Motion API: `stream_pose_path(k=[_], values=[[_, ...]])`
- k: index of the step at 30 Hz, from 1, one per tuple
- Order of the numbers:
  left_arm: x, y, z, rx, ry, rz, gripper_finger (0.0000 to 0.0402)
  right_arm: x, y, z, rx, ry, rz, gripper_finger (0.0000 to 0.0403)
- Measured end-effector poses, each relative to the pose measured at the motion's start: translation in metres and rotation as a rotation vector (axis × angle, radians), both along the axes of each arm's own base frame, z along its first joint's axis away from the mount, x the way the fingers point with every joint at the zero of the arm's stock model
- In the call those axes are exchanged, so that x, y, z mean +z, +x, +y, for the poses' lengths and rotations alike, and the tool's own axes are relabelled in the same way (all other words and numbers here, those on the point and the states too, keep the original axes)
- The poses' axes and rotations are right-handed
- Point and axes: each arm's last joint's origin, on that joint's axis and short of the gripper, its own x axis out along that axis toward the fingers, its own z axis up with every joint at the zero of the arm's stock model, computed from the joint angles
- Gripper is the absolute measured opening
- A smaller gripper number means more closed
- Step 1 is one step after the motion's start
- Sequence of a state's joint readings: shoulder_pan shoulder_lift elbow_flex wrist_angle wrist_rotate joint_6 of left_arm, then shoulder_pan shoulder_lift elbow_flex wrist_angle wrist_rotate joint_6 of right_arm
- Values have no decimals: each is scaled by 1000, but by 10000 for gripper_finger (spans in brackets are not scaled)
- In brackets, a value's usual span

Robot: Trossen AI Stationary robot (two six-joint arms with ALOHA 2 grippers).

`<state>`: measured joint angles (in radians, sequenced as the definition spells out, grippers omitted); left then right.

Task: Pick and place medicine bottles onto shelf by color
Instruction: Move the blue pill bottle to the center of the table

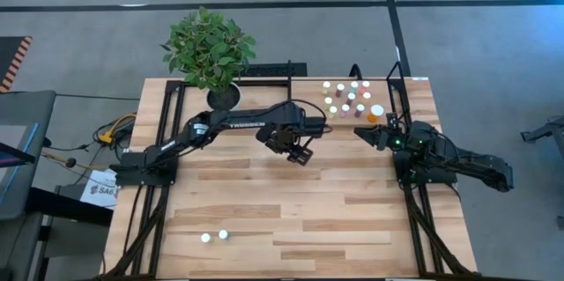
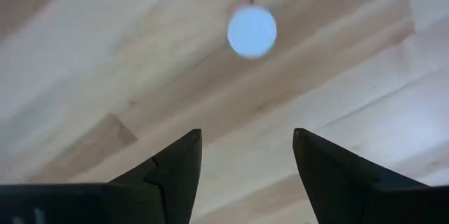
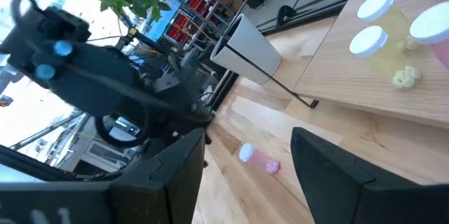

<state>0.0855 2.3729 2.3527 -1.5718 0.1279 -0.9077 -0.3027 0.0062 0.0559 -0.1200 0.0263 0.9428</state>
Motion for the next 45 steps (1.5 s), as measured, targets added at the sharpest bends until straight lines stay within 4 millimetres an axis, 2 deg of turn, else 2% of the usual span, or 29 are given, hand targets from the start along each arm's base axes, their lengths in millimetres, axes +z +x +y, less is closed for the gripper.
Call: stream_pose_path(k=[6,11,15,18,27,31,35,40,45], values=[[16,-4,-18,34,-47,-29,199,0,0,0,0,0,0,234],[32,-11,-37,67,-95,-52,174,0,0,0,0,0,-1,234],[48,-26,-62,75,-83,-53,149,0,0,0,0,0,1,234],[48,-43,-83,93,-42,-6,133,0,0,0,0,0,0,234],[35,-109,-127,231,20,190,122,0,0,0,0,0,0,234],[35,-137,-138,248,91,152,122,0,0,0,0,0,0,234],[33,-166,-145,233,181,73,122,0,0,0,0,0,-1,234],[26,-201,-144,245,156,45,122,0,0,0,0,0,0,234],[1,-210,-144,241,75,18,122,0,0,0,0,0,0,234]])
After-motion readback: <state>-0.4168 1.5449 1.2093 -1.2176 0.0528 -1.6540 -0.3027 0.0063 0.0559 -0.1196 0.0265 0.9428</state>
